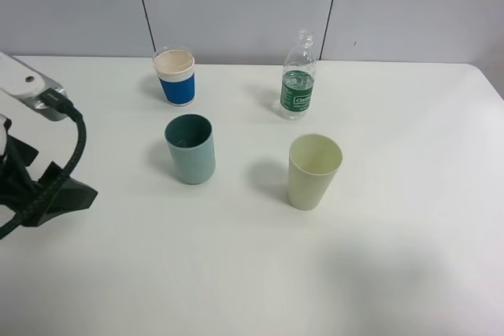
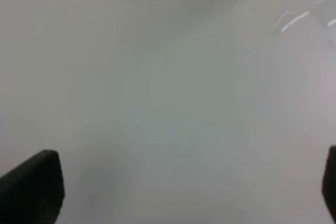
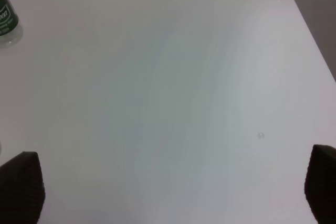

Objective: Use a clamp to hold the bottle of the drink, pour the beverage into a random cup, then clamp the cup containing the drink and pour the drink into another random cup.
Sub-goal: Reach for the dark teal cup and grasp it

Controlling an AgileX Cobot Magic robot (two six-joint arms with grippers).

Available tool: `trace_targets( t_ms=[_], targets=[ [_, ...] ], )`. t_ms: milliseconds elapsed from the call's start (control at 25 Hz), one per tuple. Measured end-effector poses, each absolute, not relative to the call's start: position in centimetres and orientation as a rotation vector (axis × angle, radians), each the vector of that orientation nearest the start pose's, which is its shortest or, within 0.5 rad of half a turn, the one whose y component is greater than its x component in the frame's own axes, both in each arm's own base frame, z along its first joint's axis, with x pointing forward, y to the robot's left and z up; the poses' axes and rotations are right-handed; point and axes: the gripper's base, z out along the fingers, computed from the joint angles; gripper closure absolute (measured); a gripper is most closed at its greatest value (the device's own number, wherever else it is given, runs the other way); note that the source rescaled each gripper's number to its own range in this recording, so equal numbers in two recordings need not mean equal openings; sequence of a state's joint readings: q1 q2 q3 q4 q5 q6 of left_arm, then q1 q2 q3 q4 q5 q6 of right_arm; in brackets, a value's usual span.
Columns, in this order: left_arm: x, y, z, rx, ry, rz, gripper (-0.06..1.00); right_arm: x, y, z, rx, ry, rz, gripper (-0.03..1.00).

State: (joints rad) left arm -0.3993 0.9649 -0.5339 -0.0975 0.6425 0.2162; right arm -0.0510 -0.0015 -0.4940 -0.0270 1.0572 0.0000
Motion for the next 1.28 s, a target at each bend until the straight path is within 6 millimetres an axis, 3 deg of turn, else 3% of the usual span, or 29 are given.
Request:
trace_targets(
  t_ms=[160, 400, 640, 920, 1280],
  targets=[
    [16.1, -7.2, 21.7, 0.646, 2.42, -0.176, -0.06, -0.4, -0.2, 27.6, 0.053, 2.045, -0.064, -0.03],
    [15.9, -6.9, 17.8, 0.592, 2.37, -0.161, -0.06, -0.4, -0.2, 27.6, 0.053, 2.045, -0.064, -0.03],
    [16.1, -6.7, 15.8, 0.493, 2.285, -0.169, -0.06, -0.4, -0.2, 27.6, 0.053, 2.045, -0.064, -0.02],
    [16.8, -6.8, 12.9, 0.488, 2.309, -0.139, -0.06, -0.4, -0.2, 27.6, 0.053, 2.045, -0.064, -0.02],
    [18.2, -8.2, 12.1, 0.515, 2.157, -0.252, -0.06, -0.4, -0.2, 27.6, 0.053, 2.045, -0.064, -0.02]
  ],
)
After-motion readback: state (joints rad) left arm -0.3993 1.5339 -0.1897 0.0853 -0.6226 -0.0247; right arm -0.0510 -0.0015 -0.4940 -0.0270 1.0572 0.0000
